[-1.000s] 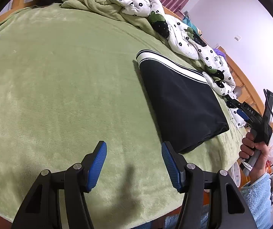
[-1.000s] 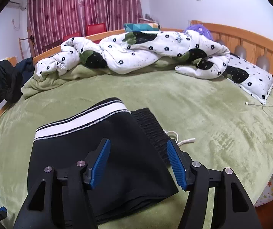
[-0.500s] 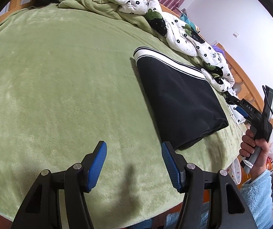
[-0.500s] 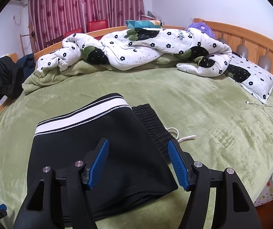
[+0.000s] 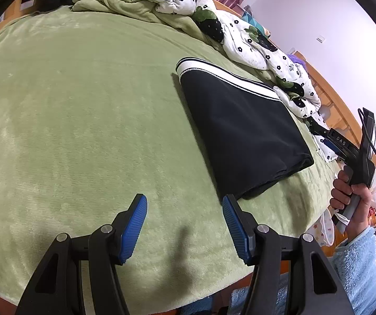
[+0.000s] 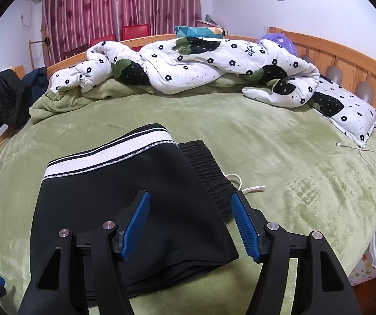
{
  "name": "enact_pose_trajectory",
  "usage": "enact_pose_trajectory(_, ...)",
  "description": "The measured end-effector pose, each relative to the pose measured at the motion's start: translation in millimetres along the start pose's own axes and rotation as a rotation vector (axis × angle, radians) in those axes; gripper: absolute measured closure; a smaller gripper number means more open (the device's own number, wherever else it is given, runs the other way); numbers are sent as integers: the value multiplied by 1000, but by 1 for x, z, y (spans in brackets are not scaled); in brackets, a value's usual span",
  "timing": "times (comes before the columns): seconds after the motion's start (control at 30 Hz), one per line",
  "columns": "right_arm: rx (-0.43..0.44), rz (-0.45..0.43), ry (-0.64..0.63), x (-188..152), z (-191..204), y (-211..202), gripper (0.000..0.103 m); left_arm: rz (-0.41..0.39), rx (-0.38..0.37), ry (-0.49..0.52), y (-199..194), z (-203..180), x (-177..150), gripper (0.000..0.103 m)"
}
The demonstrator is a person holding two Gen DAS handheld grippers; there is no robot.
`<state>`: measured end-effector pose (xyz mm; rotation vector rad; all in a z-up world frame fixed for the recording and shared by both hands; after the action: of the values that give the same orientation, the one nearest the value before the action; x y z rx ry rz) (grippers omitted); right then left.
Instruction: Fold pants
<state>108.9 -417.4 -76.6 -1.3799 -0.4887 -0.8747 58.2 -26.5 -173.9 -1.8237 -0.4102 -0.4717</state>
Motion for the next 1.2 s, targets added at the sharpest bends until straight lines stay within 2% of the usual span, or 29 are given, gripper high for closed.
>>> enact_pose_trajectory(0.63,-20,23,-58,-8,-9,3,39,30,12,37,15,-17,-4,46)
enact_pose_trajectory(0.97,-5,25,-18,-12,-47,5,39,-46,-27,0,19,-31,4,46)
enact_pose_trajectory(1.1,8,-23,-21,-3,-58,3,39,-66,-18,-14,27,-37,13,46)
enact_pose_trajectory(1.2,31,-25,-19,2,-65,10,32,-63,-5,3,37,-45,22,46)
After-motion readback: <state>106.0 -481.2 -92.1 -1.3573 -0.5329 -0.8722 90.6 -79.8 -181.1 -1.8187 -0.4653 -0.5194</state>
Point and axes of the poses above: each gripper's, at about its wrist camera, not at the fingertips, and y roughly the way its jaws point, z to its left, x to its top, the point moved 4 cm from there along y, roughly the way its jaws point, and after that the axes turned 14 degrees about x, right-handed, at the moved point
